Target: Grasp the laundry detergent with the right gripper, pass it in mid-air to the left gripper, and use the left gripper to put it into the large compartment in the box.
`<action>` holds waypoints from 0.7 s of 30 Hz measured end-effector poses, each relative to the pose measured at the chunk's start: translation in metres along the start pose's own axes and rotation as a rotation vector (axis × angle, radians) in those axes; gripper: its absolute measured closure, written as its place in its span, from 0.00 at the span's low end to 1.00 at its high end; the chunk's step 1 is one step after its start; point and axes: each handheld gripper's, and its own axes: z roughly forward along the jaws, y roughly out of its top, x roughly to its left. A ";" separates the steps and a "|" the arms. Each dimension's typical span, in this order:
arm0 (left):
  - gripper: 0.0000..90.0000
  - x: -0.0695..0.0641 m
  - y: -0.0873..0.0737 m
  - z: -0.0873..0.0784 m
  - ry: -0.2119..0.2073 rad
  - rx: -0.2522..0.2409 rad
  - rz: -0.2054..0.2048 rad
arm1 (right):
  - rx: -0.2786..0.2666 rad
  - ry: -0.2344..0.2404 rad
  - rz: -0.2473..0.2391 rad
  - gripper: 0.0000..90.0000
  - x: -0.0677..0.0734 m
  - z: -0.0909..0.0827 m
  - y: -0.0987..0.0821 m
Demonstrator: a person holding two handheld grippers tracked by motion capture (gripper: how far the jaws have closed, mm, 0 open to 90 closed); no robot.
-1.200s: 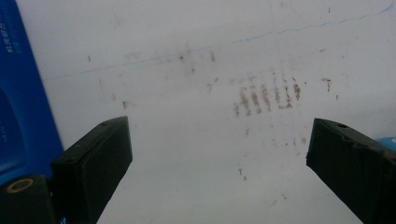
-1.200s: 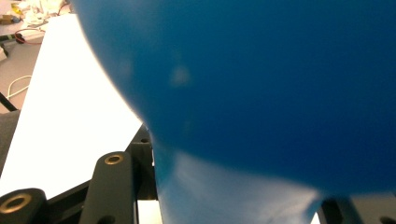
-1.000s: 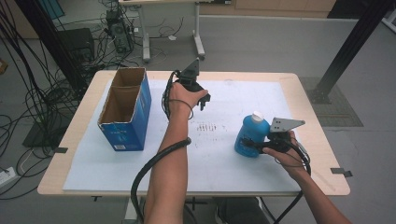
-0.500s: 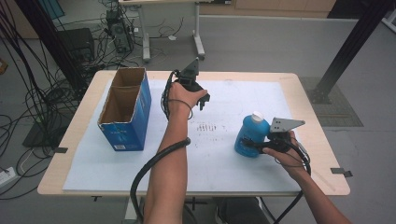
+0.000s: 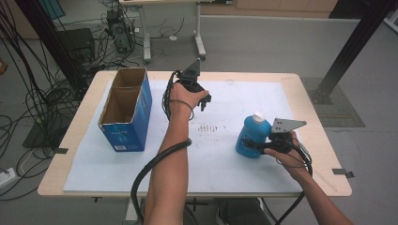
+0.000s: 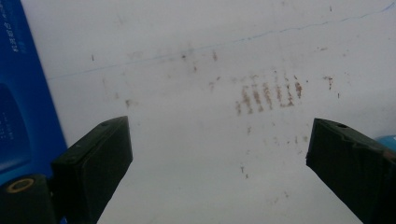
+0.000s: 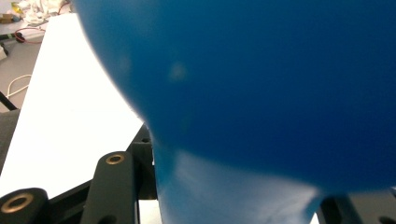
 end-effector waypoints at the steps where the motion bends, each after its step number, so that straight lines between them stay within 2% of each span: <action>1: 0.08 0.000 0.000 0.000 0.000 0.000 0.000 | 0.000 0.000 0.000 0.50 0.000 0.000 0.000; 21: 0.08 0.000 -0.001 -0.004 0.005 -0.004 0.002 | 0.001 0.001 0.000 0.50 0.000 0.000 0.000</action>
